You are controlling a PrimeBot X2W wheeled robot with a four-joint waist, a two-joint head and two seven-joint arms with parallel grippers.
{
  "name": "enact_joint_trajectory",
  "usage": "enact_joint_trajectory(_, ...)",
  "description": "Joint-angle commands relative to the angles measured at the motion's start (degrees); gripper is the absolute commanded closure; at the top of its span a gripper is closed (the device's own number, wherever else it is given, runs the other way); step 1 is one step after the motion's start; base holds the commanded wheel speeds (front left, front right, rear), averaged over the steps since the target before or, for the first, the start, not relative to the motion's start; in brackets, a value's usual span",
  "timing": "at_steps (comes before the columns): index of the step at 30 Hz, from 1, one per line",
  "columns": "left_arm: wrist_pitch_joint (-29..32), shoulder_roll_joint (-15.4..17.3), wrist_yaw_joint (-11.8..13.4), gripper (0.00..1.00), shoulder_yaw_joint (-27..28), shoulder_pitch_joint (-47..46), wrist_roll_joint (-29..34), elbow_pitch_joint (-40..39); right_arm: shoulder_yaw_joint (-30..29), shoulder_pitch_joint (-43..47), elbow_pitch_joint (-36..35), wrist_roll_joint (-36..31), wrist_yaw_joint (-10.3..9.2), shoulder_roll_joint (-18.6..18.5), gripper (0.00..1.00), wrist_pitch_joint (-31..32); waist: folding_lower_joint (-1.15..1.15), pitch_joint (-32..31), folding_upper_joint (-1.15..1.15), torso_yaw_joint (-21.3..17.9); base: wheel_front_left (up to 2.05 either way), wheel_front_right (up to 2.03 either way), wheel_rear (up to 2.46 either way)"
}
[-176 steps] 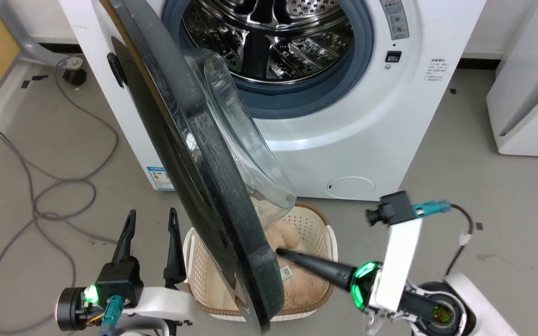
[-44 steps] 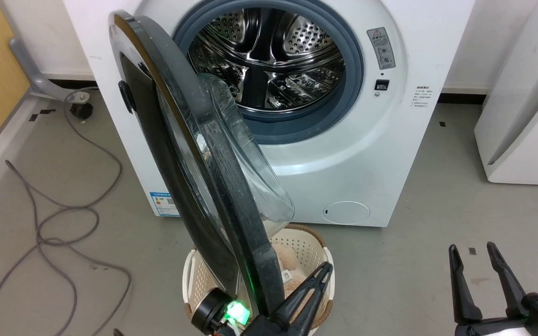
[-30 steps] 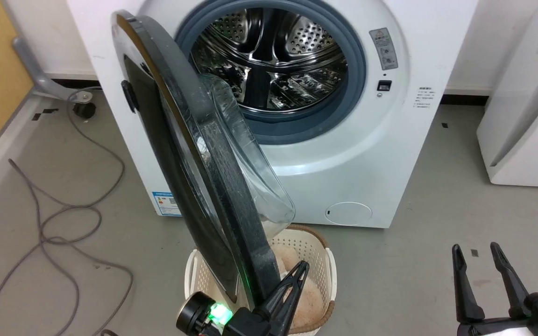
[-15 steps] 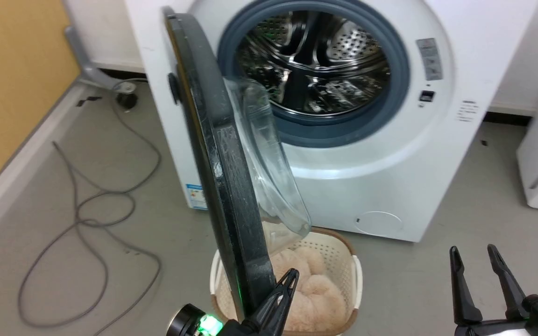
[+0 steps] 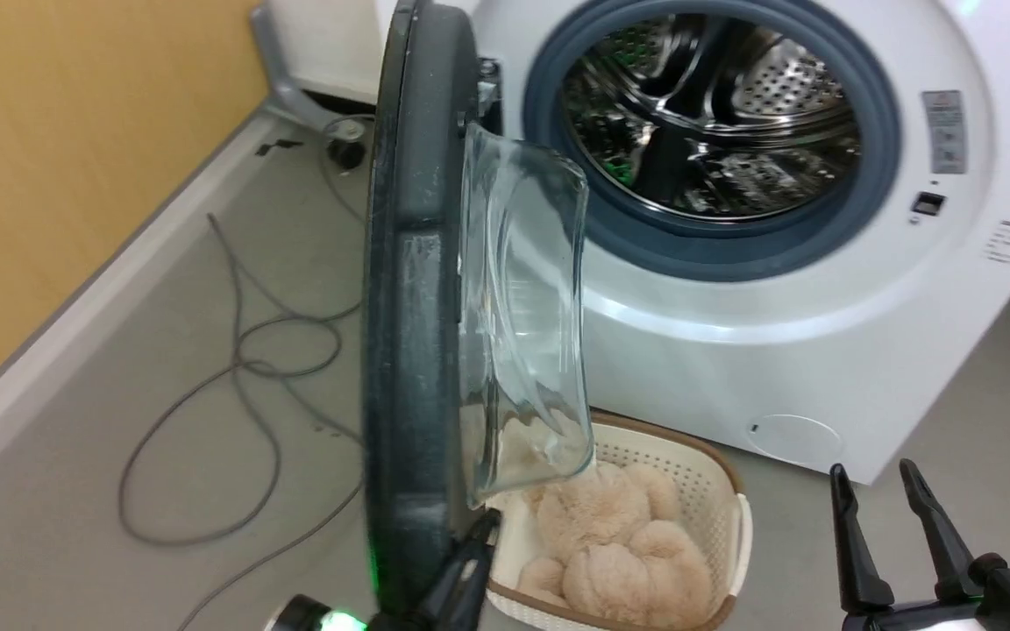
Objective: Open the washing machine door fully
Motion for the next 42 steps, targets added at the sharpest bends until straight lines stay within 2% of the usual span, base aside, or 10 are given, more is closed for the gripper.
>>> enact_joint_trajectory(1,-0.2,0.5,0.5,1.0,0.8,0.4,-0.3,0.0,0.0,0.7,0.0,0.3,0.03,0.2,0.0,-0.2,0.0,0.3,0.0,0.8,0.0,0.0,0.0)
enact_joint_trajectory(9,-0.2,2.6,3.3,1.0,6.5,0.2,-1.0,-0.6,0.0,0.5,0.3,0.4,0.03,0.2,0.0,-0.2,0.0,0.7,0.0,3.3,0.0,0.0,0.0)
enact_joint_trajectory(18,-0.2,4.9,5.7,1.0,15.5,-0.1,-3.8,1.1,0.1,0.4,0.4,-0.1,0.03,0.2,0.0,-0.2,0.0,1.3,0.0,2.6,0.0,0.0,0.0)
enact_joint_trajectory(25,-0.2,6.1,5.8,1.0,23.0,-3.9,-6.4,3.7,-0.1,-0.3,-0.1,-1.0,0.03,0.2,0.0,-0.2,0.0,3.5,0.0,1.3,0.0,0.0,0.0)
enact_joint_trajectory(34,-0.2,5.9,5.6,1.0,33.6,-10.7,-9.0,8.9,-0.9,-2.6,-0.8,-2.5,0.03,0.2,0.0,-0.2,0.0,7.8,0.0,-1.0,0.0,0.0,0.0)
enact_joint_trajectory(42,-0.2,6.3,4.2,1.0,42.3,-15.5,-10.1,15.3,-1.7,-4.4,-1.2,-3.6,0.03,0.2,0.0,-0.2,0.0,10.6,0.0,-2.8,0.0,0.0,0.0)
